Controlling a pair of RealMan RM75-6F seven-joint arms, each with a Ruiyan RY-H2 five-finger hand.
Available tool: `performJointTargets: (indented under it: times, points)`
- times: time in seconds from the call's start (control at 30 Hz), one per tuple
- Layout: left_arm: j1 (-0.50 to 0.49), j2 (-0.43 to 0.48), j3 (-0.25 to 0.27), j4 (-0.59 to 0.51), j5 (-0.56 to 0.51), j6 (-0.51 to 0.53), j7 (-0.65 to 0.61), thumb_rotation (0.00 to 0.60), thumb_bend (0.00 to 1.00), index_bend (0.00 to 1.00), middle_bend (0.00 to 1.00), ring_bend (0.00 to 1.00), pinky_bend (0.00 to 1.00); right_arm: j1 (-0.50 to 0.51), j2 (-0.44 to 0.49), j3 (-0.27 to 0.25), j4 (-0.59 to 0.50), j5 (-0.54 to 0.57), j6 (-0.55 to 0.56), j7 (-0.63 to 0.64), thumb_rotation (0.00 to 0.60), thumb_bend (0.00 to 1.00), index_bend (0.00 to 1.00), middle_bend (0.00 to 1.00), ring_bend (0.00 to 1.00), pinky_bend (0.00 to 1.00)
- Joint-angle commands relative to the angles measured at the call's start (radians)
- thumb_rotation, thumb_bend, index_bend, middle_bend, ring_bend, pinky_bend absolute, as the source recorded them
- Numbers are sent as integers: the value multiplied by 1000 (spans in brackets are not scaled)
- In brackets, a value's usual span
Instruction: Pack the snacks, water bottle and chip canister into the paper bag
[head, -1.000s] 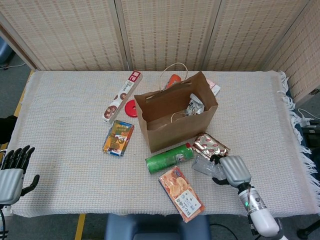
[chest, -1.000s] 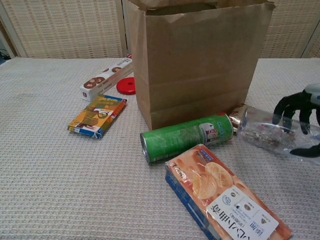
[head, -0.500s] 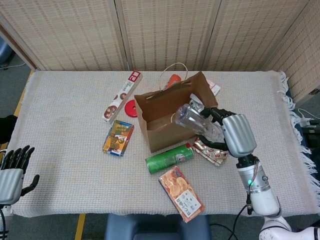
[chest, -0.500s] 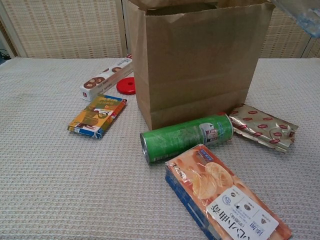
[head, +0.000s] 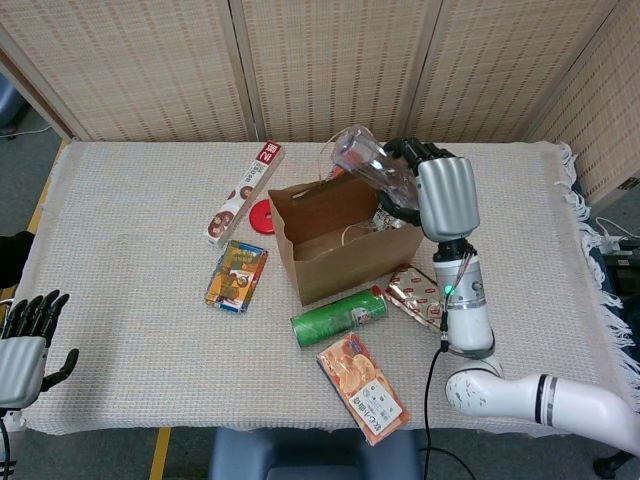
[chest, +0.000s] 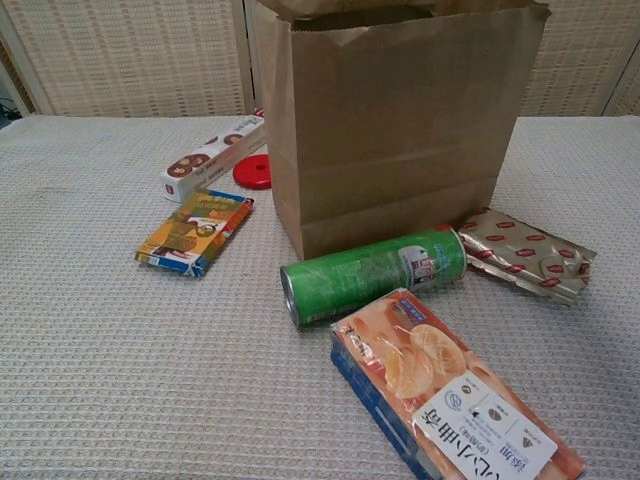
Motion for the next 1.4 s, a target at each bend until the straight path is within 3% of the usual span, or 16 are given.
performJointTargets:
  times: [0.03,0.37,0.73,0.9,1.0,1.1,1.2,1.4]
  points:
    - [-1,0,0,0,-1,-1,-2,600,374,0,0,0,0,85,-102,33,158,43,-6,5,600,342,685,588,615,670]
    - [-1,2,0,0,-1,-3,-7,600,375,0,0,0,0,137,-205,-32,374,-27,-38,81,600,342,669,588,593,650]
    - [-1,4,0,-5,-5,-6,-11,600,374,0,0,0,0,225,-307,61,464,15,-14,115,600,342,671,588,593,649]
    - [-3,8,1,-3,-2,-9,-22,600,375,0,0,0,0,240,-327,45,507,43,-54,94,600,342,655,588,572,635]
    - [-5,10,1,-2,-3,-15,-27,600,374,0,0,0,0,224,-327,10,497,77,-104,73,600,342,572,577,484,537]
    - [-5,12,2,-1,-1,-15,-30,600,373,0,0,0,0,208,-321,-9,469,102,-123,52,600,267,306,411,306,397]
    - [-5,11,2,-1,0,-13,-28,600,373,0,0,0,0,194,-306,-7,428,116,-130,60,600,168,105,289,188,325]
    - [-4,9,1,-3,-3,-11,-17,600,373,0,0,0,0,151,-230,6,290,114,-103,58,600,128,61,248,148,260]
